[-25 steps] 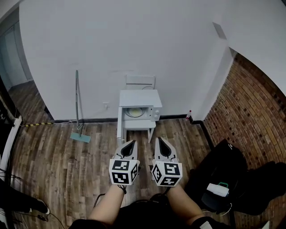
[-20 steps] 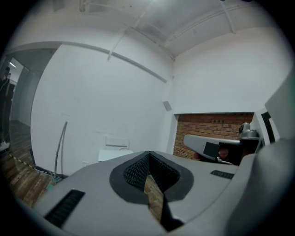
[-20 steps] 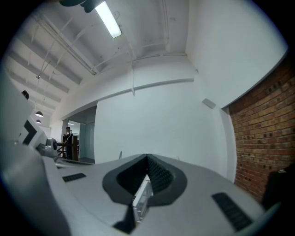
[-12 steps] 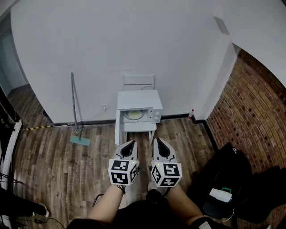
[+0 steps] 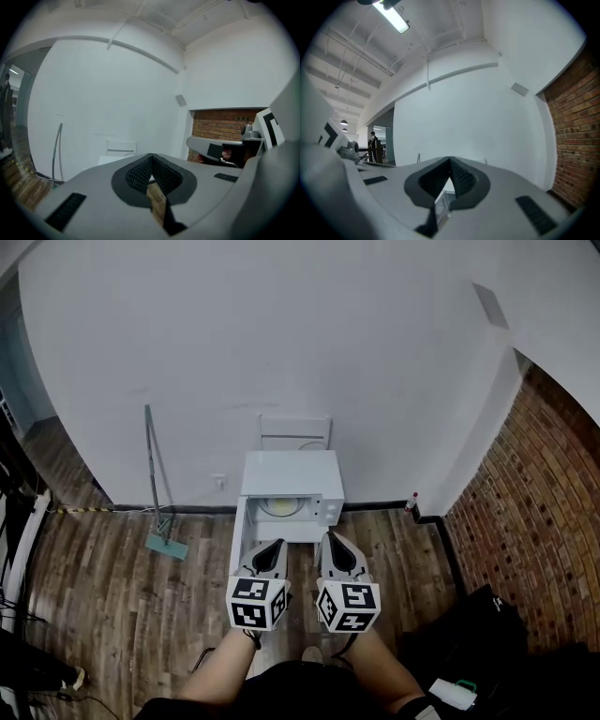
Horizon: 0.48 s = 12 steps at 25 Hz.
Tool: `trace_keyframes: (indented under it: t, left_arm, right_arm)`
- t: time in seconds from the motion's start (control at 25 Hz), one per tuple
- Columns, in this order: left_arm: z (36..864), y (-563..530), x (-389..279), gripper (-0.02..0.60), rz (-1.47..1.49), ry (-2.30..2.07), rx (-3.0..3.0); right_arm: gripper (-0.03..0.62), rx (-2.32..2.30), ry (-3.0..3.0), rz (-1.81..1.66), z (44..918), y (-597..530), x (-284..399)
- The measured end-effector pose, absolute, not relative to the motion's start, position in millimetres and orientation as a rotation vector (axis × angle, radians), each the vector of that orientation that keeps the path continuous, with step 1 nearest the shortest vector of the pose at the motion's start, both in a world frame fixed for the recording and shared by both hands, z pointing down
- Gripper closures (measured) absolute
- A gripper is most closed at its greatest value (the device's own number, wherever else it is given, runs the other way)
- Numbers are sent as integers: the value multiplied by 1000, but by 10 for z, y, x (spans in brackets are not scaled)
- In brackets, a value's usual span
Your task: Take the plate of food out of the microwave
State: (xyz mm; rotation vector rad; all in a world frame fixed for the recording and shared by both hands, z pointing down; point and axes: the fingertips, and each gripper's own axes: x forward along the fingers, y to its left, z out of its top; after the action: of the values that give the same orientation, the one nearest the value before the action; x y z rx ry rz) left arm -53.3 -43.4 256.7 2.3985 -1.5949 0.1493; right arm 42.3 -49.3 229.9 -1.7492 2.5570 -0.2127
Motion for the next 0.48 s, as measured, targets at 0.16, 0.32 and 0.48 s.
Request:
trace_keyframes:
  t: [0.16,0.32,0.48]
  left_arm:
    - [2635,-814,-411,586,151,-1618,2359]
    - [2694,-1141,-276,584,151,-1635,2326]
    - [2772,-1348,-177,584,159,-1671,2293]
  right_arm:
    - [582,-1724,2590,-235,2388,-888,555]
    - [582,-1680,2639,-254,2487,-1221,641]
    - [582,-1630,2688,-287,2600,-1475,707]
